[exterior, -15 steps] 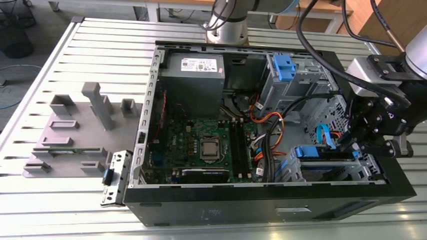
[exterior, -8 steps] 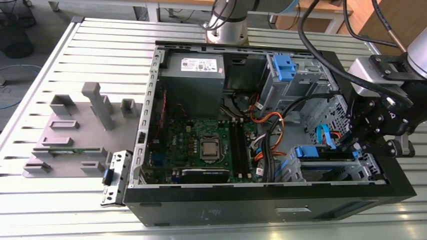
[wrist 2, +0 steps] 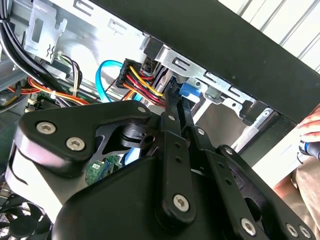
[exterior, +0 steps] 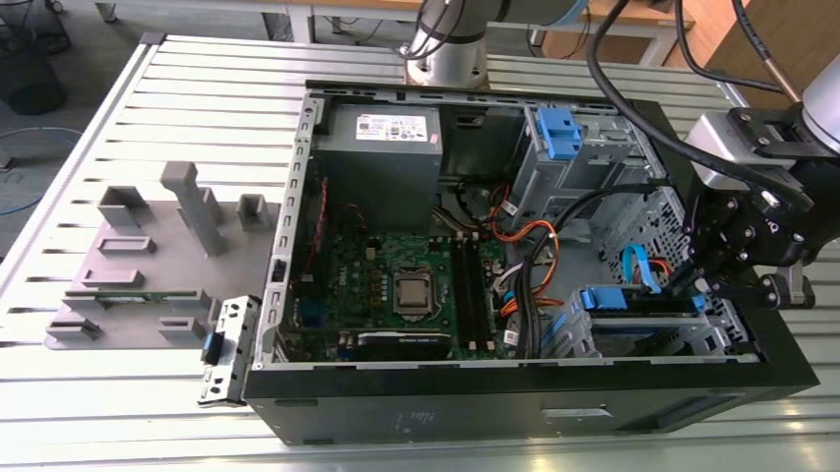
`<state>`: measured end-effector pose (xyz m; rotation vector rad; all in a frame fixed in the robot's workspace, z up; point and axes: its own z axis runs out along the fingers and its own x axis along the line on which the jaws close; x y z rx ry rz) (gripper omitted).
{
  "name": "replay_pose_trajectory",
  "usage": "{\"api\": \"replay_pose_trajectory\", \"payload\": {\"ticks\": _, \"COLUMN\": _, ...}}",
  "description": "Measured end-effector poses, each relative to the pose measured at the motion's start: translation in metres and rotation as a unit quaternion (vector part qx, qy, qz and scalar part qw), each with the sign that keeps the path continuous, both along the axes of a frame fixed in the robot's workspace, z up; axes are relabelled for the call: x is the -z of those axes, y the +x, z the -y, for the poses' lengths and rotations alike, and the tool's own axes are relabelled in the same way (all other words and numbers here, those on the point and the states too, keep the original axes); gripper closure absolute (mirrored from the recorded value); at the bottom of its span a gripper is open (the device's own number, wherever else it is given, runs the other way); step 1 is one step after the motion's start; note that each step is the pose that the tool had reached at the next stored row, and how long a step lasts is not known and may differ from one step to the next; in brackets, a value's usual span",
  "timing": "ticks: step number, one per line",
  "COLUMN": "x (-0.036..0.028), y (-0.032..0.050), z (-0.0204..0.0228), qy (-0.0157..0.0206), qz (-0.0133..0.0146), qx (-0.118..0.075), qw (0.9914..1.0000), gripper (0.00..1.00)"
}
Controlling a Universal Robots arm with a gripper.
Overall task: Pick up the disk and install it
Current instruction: 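Insert the second disk wire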
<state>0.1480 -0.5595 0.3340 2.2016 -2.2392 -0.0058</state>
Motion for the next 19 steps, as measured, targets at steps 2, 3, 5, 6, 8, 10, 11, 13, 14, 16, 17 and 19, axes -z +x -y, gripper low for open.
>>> {"api": "replay_pose_trajectory", "payload": {"ticks": 2, "x": 0.0000, "y": 0.0001, "z": 0.0000, "qy": 0.0000, "qz": 0.0000, "qx": 0.000, "qw": 1.00000, "gripper": 0.84}}
{"api": "replay_pose_trajectory", "payload": {"ticks": 3, "x": 0.0000, "y": 0.0001, "z": 0.0000, "qy": 0.0000, "qz": 0.0000, "qx": 0.000, "qw": 1.00000, "gripper": 0.84}}
{"api": "replay_pose_trajectory", "payload": {"ticks": 5, "x": -0.0007, "y": 0.0002, "z": 0.0000, "qy": 0.0000, "qz": 0.0000, "qx": 0.000, "qw": 1.00000, "gripper": 0.84}}
{"api": "replay_pose_trajectory", "payload": {"ticks": 6, "x": -0.0017, "y": 0.0001, "z": 0.0000, "qy": 0.0000, "qz": 0.0000, "qx": 0.000, "qw": 1.00000, "gripper": 0.84}}
{"api": "replay_pose_trajectory", "payload": {"ticks": 8, "x": -0.0029, "y": 0.0001, "z": 0.0000, "qy": 0.0000, "qz": 0.0000, "qx": 0.000, "qw": 1.00000, "gripper": 0.84}}
{"api": "replay_pose_trajectory", "payload": {"ticks": 10, "x": -0.0029, "y": -0.0001, "z": 0.0000, "qy": 0.0001, "qz": 0.0000, "qx": 0.000, "qw": 1.00000, "gripper": 0.84}}
{"api": "replay_pose_trajectory", "payload": {"ticks": 11, "x": -0.0030, "y": -0.0008, "z": -0.0001, "qy": 0.0000, "qz": 0.0002, "qx": 0.000, "qw": 1.00000, "gripper": 0.84}}
{"api": "replay_pose_trajectory", "payload": {"ticks": 13, "x": -0.0029, "y": -0.0034, "z": -0.0001, "qy": 0.0000, "qz": 0.0008, "qx": 0.000, "qw": 1.00000, "gripper": 0.84}}
{"api": "replay_pose_trajectory", "payload": {"ticks": 14, "x": -0.0029, "y": -0.0044, "z": -0.0001, "qy": 0.0000, "qz": 0.0011, "qx": 0.000, "qw": 1.00000, "gripper": 0.84}}
{"api": "replay_pose_trajectory", "payload": {"ticks": 16, "x": -0.0028, "y": -0.0048, "z": -0.0001, "qy": 0.0000, "qz": 0.0012, "qx": 0.000, "qw": 1.00000, "gripper": 0.84}}
{"api": "replay_pose_trajectory", "payload": {"ticks": 17, "x": -0.0027, "y": -0.0049, "z": -0.0001, "qy": 0.0000, "qz": 0.0012, "qx": 0.000, "qw": 1.00000, "gripper": 0.84}}
{"api": "replay_pose_trajectory", "payload": {"ticks": 19, "x": -0.0026, "y": -0.0056, "z": -0.0003, "qy": 0.0000, "qz": 0.0012, "qx": 0.000, "qw": 1.00000, "gripper": 0.84}}
